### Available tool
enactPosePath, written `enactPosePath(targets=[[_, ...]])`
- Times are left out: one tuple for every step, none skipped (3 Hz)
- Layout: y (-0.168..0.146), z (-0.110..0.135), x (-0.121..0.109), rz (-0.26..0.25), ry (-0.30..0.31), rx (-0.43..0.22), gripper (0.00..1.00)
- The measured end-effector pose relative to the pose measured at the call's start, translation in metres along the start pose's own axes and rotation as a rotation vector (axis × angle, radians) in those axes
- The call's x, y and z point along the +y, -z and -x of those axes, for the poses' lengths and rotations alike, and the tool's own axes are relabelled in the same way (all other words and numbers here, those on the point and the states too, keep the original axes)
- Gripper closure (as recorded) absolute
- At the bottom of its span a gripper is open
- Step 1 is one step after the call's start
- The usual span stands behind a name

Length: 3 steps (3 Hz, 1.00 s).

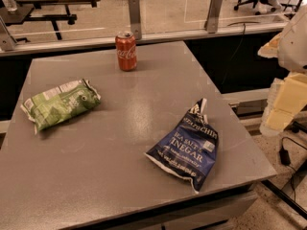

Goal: Move blue chip bag near coke can

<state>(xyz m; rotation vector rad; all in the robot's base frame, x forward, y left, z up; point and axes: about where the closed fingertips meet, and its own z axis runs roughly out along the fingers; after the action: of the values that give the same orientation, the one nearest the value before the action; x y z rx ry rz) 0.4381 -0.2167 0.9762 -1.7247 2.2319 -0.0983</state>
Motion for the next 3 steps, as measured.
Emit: enactPosePath(targets=[[0.001,0.001,0.000,-0.003,0.001,-0.003,0.00],[-0.004,0.010,0.000,0.015,0.018,-0.044,0.00],[-0.023,0.026,0.008,0.059,0.061,-0.105,0.00]])
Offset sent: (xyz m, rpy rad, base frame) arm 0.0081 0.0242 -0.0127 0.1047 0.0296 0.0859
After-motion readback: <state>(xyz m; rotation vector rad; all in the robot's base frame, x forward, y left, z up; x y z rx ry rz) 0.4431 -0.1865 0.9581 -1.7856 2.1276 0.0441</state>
